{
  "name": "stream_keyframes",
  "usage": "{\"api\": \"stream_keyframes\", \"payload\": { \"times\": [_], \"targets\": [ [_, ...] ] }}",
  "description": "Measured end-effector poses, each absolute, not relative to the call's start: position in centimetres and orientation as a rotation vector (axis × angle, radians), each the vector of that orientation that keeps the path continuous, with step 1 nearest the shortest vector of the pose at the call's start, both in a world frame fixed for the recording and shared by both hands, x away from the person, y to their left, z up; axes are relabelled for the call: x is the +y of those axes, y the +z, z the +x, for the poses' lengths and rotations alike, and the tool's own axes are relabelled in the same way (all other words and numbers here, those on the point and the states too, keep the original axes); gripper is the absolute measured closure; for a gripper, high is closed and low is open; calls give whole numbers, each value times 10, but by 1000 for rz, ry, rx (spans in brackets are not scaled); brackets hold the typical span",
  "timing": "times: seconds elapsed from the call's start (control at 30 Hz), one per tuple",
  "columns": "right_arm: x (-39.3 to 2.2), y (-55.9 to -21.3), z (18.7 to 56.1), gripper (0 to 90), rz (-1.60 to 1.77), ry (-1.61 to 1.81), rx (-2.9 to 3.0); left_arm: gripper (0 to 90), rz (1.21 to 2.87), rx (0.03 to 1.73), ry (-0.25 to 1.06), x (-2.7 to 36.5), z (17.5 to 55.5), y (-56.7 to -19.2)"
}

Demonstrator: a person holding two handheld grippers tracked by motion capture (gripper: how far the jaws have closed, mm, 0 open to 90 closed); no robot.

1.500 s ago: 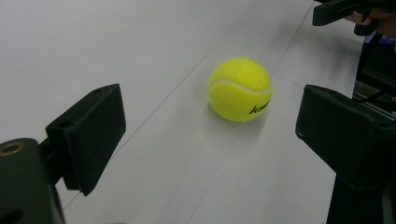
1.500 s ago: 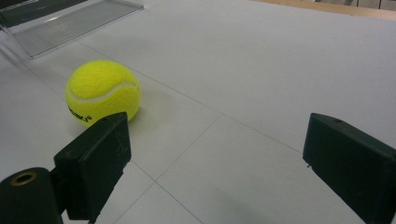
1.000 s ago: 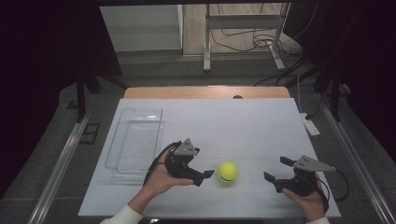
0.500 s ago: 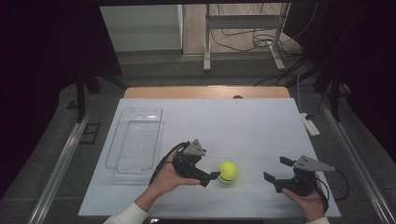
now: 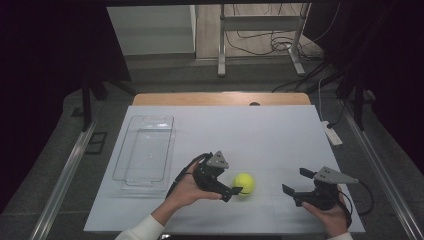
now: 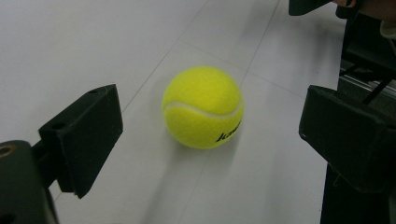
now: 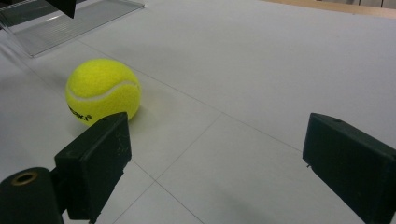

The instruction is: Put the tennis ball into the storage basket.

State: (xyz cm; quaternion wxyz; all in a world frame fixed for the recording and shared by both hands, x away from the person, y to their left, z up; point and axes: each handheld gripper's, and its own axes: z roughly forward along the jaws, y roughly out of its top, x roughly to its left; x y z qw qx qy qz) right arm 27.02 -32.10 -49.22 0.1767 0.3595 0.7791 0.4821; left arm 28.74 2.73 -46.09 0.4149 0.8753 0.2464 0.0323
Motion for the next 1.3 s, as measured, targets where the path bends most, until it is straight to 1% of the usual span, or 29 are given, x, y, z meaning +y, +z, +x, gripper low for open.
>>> {"api": "stream_keyframes", "payload": {
  "times": [0.53,1.3],
  "targets": [
    [-321,-493,270,80,1019,1366,2209,63,2235,617,77,15,291,-467],
    [-321,-493,271,81,1022,1363,2212,31,2350,604,77,-10,300,-486]
  ]
}}
